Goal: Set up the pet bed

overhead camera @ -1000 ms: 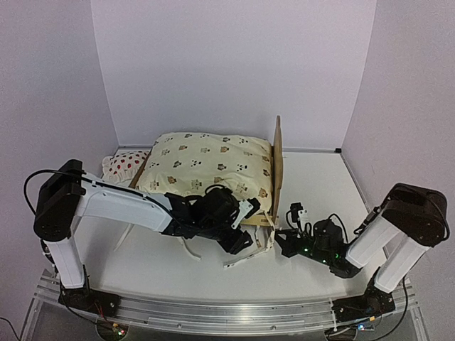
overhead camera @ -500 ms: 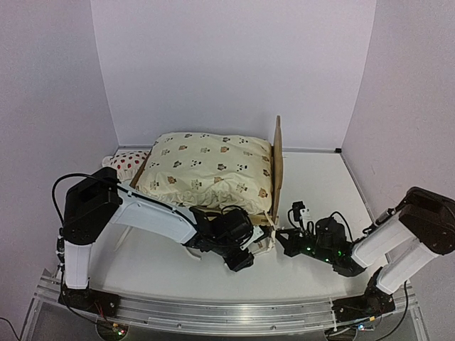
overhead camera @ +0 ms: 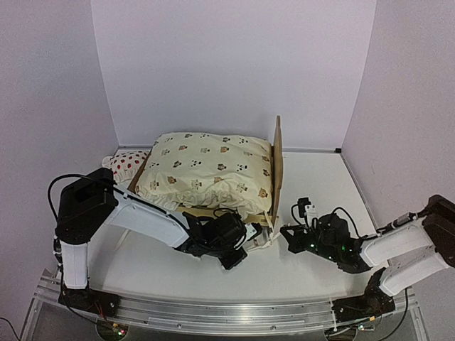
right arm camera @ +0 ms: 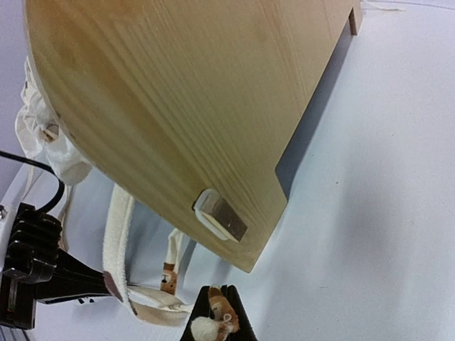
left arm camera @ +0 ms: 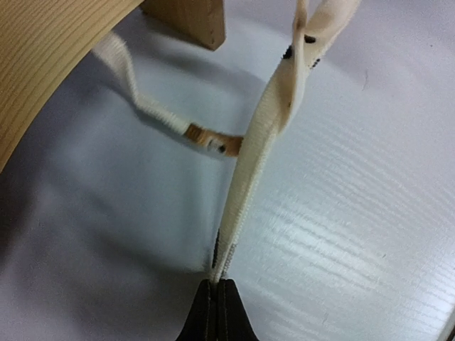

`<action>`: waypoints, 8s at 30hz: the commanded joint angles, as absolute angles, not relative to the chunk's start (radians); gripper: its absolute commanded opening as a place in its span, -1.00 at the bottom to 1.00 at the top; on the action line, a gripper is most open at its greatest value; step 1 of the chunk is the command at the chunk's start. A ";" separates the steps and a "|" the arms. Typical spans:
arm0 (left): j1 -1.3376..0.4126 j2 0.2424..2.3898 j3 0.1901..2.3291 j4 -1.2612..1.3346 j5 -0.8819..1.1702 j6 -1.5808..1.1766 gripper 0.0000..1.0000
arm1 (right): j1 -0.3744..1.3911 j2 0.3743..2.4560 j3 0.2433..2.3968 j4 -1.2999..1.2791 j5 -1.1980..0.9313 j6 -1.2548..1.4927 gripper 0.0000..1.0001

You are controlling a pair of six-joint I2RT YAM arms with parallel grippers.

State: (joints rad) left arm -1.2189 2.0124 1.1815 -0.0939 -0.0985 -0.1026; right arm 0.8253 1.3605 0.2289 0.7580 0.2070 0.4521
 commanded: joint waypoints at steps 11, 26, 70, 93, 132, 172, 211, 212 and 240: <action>-1.152 1.686 0.989 -0.251 -0.480 -0.354 -1.00 | 0.824 0.953 0.329 0.204 0.515 0.480 -1.00; -0.935 1.612 0.912 -0.296 -0.415 -0.478 -1.00 | 0.821 0.553 0.307 -0.143 0.771 0.459 -1.00; -0.723 1.193 1.072 -0.558 -0.623 -0.383 0.78 | 0.824 1.204 1.008 -0.335 0.289 0.469 0.92; -0.324 1.542 1.299 -0.397 -0.280 -0.301 0.77 | 0.748 1.150 1.070 -0.386 0.913 0.060 -0.33; -0.031 2.230 1.538 -0.047 -0.077 -0.971 -0.68 | 0.739 0.788 0.838 -0.508 0.566 0.225 0.96; -0.713 1.540 1.427 -0.374 0.233 -0.168 -1.00 | 0.740 1.256 1.285 -0.415 -0.206 0.324 0.93; -0.862 1.191 1.181 -0.298 0.028 -0.282 0.98 | 0.776 1.466 1.331 -0.280 0.203 0.483 -1.00; -0.861 1.174 1.170 -0.298 0.023 -0.283 0.99 | 0.776 1.472 1.341 -0.279 0.235 0.470 -1.00; -0.862 1.065 1.014 -0.316 0.053 -0.316 0.96 | 0.706 1.712 1.523 -0.331 0.471 0.181 -0.94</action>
State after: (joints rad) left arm -0.8612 1.0997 1.0242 -0.3326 0.0517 -0.3083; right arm 0.7166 1.7050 1.4609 -0.3168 0.4237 0.2642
